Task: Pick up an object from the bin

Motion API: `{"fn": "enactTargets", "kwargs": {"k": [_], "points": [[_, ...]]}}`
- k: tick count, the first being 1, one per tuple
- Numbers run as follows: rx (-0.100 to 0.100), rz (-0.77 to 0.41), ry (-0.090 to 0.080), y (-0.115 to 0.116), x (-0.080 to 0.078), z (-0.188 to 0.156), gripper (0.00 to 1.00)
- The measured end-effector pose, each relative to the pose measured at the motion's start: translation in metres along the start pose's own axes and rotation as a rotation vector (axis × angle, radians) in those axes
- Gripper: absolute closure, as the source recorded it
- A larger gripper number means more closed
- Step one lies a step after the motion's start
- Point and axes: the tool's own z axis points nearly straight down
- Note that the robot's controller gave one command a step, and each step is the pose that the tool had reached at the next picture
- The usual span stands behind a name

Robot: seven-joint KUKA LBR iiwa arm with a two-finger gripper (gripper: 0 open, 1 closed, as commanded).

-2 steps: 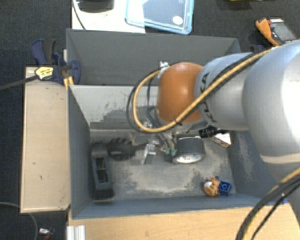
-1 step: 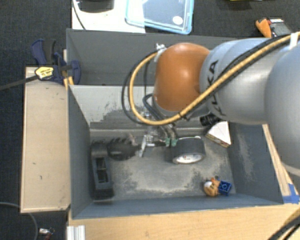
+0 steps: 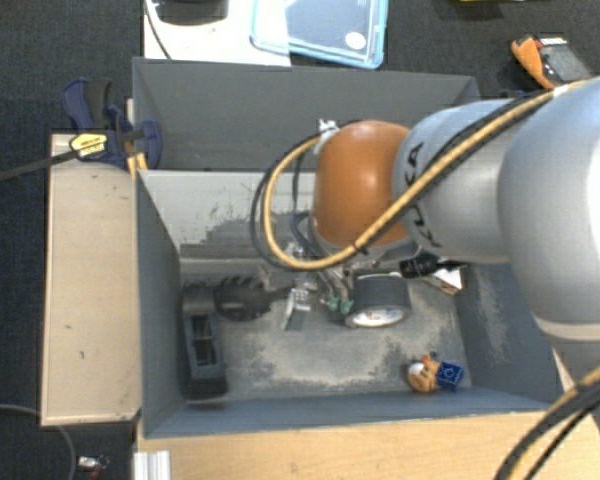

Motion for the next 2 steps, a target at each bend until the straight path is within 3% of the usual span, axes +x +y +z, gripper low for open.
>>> {"fn": "enactTargets", "kwargs": {"k": [1,2], "points": [[-0.004,-0.024,-0.009,0.034,-0.022,0.038,0.0],[-0.007,-0.028,-0.01,0.049,-0.025,0.041,0.0]]}}
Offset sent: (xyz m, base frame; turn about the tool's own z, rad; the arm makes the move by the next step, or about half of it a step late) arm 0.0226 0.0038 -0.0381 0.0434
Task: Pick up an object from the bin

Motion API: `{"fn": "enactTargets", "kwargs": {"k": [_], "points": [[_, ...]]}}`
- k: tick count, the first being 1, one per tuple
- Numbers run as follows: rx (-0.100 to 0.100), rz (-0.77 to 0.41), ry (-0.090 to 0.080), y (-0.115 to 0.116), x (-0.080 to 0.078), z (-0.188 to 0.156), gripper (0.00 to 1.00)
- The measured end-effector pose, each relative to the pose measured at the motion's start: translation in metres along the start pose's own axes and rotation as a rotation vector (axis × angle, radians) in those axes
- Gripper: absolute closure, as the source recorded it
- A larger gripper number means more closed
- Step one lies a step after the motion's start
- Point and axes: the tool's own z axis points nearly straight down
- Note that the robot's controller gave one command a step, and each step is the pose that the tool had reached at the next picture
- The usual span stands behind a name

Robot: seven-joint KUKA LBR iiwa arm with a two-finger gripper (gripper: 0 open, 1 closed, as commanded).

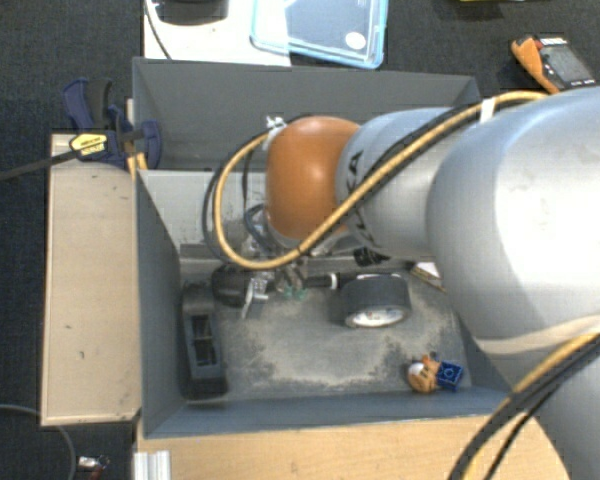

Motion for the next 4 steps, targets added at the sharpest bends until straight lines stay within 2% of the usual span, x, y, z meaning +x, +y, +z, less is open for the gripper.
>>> {"fn": "enactTargets", "kwargs": {"k": [1,2,3,4], "points": [[0.002,-0.372,-0.003,0.004,0.034,0.009,1.0],[0.002,-0.371,-0.003,0.004,0.034,0.009,1.0],[-0.001,-0.669,0.005,-0.021,0.019,-0.024,1.0],[0.003,-0.779,0.008,-0.02,0.024,-0.066,1.0]]}}
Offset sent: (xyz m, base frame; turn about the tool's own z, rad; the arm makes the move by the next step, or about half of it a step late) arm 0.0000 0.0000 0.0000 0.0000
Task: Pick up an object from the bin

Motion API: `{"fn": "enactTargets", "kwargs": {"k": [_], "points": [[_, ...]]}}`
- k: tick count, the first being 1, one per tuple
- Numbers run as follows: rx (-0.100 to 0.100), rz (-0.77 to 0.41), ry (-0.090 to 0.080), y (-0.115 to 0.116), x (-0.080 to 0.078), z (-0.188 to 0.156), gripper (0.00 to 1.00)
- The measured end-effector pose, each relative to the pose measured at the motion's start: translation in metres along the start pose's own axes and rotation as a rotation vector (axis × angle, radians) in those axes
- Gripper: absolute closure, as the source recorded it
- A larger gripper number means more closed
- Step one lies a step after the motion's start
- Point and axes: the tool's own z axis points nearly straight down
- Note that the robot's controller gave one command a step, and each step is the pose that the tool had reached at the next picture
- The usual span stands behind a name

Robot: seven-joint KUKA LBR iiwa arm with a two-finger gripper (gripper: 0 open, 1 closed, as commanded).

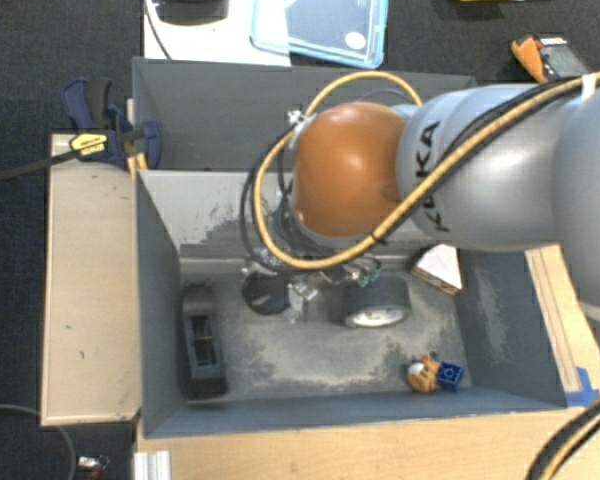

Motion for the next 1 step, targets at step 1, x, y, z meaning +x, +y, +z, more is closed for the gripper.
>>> {"fn": "enactTargets", "kwargs": {"k": [1], "points": [[0.002,0.027,-0.012,-0.0081,0.0077,-0.0185,1.0]]}}
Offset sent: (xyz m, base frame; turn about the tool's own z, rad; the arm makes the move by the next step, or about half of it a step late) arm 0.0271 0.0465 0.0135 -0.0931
